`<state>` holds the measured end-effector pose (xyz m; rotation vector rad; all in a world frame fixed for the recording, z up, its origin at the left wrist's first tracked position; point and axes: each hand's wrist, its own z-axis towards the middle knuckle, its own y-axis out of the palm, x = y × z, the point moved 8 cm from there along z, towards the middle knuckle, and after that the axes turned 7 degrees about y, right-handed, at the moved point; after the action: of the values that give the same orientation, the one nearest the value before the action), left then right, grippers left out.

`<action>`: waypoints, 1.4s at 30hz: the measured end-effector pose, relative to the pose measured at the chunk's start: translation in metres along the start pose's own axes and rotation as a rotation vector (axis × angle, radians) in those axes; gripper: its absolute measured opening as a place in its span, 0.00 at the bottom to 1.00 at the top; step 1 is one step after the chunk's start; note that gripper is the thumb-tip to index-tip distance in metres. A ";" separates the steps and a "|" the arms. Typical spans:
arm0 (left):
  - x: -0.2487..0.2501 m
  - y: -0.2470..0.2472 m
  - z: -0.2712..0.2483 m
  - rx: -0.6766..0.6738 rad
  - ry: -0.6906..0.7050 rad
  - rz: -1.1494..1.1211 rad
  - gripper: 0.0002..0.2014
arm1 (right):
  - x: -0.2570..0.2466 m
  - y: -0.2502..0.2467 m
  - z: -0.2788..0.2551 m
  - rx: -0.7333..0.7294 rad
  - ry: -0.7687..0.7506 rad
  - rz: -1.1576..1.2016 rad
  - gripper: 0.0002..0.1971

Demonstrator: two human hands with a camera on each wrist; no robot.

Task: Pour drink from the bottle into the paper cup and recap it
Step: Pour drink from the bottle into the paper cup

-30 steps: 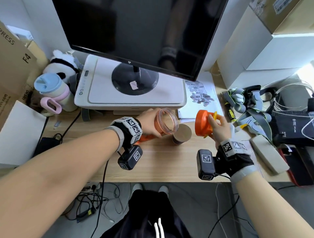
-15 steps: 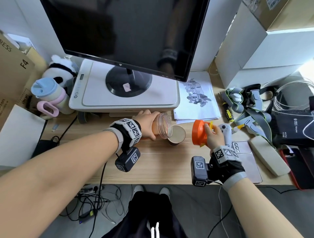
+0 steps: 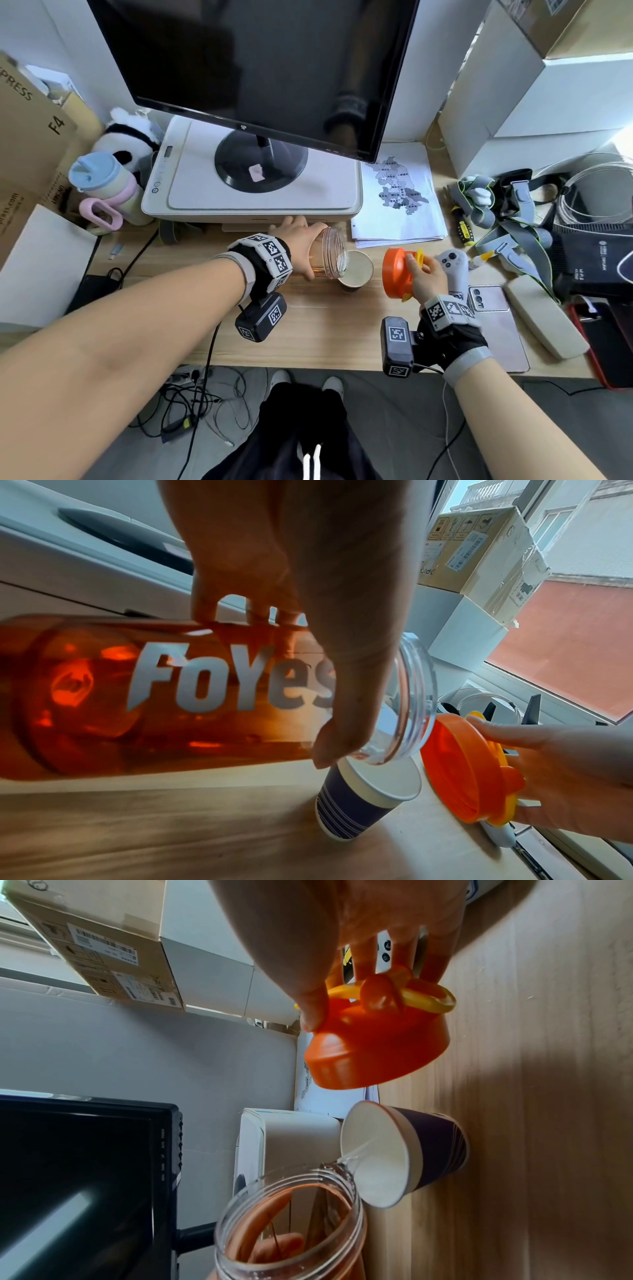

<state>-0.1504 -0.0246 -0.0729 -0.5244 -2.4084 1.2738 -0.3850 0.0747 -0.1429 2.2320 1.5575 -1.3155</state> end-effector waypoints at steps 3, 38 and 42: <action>0.003 -0.001 -0.001 -0.007 0.006 0.015 0.53 | -0.003 0.001 -0.003 0.005 -0.012 -0.030 0.26; 0.009 -0.013 -0.008 -0.016 0.001 0.050 0.51 | -0.011 -0.003 -0.018 0.002 -0.007 -0.040 0.25; 0.008 -0.009 -0.007 -0.019 -0.005 0.044 0.51 | -0.012 -0.005 -0.015 0.015 -0.033 -0.049 0.24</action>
<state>-0.1551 -0.0204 -0.0602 -0.5837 -2.4280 1.2734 -0.3815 0.0767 -0.1232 2.1826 1.6062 -1.3741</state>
